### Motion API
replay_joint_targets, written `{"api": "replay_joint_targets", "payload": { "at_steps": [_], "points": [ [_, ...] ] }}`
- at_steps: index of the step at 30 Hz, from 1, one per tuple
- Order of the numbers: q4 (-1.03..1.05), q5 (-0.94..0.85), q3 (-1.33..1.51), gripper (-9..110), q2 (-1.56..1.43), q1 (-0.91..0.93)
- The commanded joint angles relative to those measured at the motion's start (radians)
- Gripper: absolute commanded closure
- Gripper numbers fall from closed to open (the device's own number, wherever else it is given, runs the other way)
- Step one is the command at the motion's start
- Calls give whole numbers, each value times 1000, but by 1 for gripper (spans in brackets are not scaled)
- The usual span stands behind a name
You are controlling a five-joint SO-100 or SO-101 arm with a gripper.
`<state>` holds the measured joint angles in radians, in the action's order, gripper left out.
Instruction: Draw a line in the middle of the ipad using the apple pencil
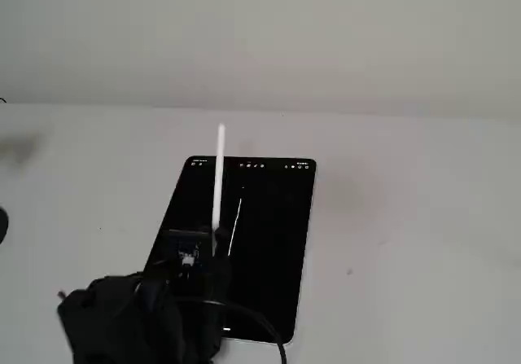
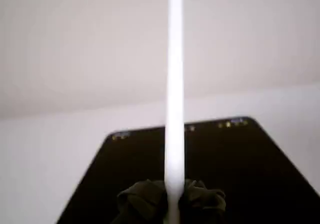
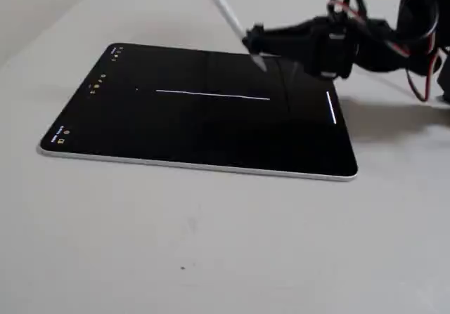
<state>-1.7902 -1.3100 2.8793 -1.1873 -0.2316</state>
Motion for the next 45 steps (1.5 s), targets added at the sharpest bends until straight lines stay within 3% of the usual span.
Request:
{"api": "replay_joint_targets", "payload": {
  "at_steps": [1, 3, 7, 13, 30, 45],
  "points": [
    [219, 107, 67, 102, -382, -8],
    [462, 178, 86, 102, -609, 9],
    [1157, 387, 48, 102, -1143, 52],
    [1692, 620, -38, 102, -1505, 71],
    [2528, 1062, -67, 102, -2111, 104],
    [2839, 1204, -89, 102, -2137, 235]
  ]
}}
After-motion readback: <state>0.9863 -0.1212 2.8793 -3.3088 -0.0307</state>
